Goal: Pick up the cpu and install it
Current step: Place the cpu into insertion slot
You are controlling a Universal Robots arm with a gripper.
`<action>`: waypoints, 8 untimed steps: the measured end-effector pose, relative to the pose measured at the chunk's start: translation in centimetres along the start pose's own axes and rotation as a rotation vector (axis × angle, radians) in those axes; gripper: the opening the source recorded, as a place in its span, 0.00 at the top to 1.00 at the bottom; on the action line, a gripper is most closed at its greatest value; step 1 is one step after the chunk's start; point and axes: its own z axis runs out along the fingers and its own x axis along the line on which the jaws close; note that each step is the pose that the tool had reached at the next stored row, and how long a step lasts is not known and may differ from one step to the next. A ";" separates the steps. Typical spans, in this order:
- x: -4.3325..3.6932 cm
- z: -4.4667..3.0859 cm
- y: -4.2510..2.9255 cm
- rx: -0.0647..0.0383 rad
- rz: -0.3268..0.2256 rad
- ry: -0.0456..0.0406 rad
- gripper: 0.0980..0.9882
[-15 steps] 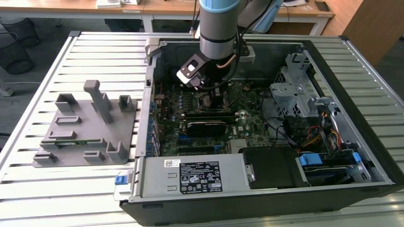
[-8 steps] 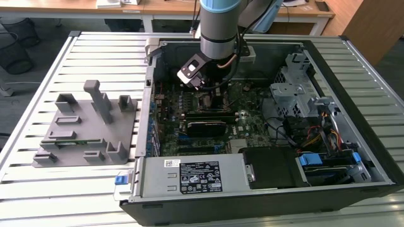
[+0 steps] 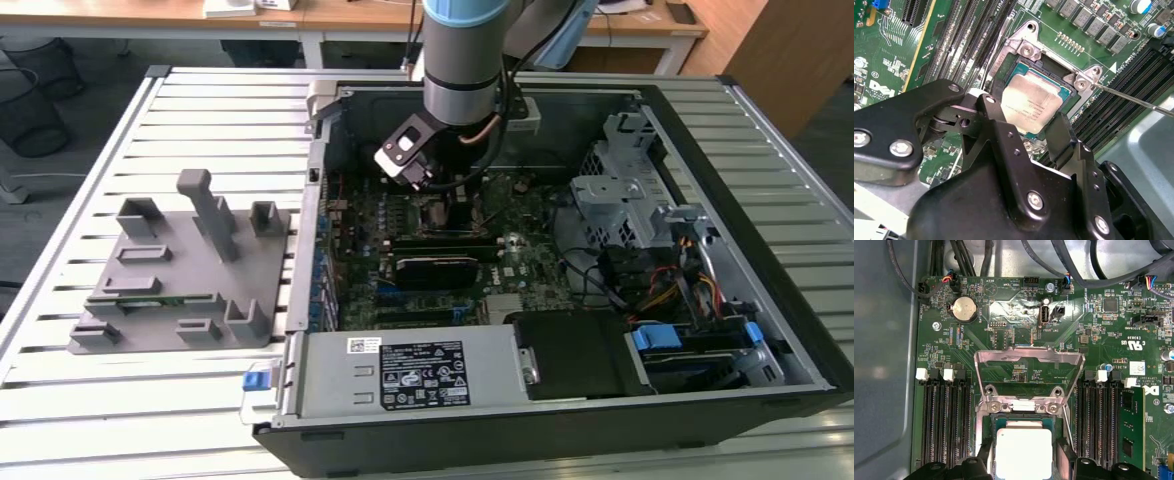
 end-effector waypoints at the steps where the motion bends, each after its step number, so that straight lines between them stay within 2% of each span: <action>1: 0.00 0.00 0.00 0.000 0.000 0.0000 0.43; 8: 0.02 -0.02 0.01 0.000 0.000 -0.0002 0.43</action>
